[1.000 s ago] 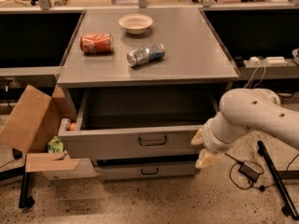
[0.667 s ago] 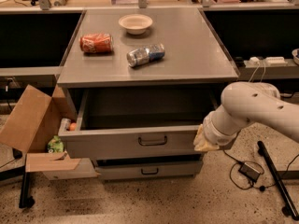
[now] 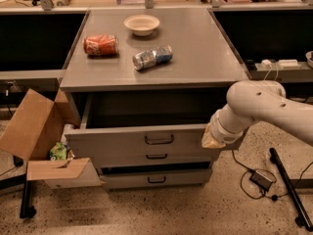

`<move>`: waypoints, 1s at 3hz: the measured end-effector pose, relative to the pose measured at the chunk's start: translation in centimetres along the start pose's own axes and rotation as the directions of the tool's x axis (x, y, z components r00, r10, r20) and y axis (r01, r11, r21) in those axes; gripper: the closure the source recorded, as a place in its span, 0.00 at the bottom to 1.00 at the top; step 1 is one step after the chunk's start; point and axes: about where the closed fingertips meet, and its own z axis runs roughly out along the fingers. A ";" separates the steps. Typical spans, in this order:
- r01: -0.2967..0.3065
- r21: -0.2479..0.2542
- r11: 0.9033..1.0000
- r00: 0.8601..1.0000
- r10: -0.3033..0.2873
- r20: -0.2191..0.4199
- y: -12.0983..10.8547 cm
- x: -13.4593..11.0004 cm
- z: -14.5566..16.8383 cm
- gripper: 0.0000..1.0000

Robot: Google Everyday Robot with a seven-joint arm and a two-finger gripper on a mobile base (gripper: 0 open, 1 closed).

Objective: Close top drawer

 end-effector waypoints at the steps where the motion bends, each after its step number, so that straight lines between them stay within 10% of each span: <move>1: -0.022 0.015 1.000 1.000 0.022 0.017 -1.7 0.3 0.7 0.97; 3: -0.041 0.014 0.999 0.998 0.041 0.046 -3.3 0.4 1.3 0.51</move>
Offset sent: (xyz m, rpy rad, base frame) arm 0.0413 -0.0049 -0.0050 0.0599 -0.0174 -0.0464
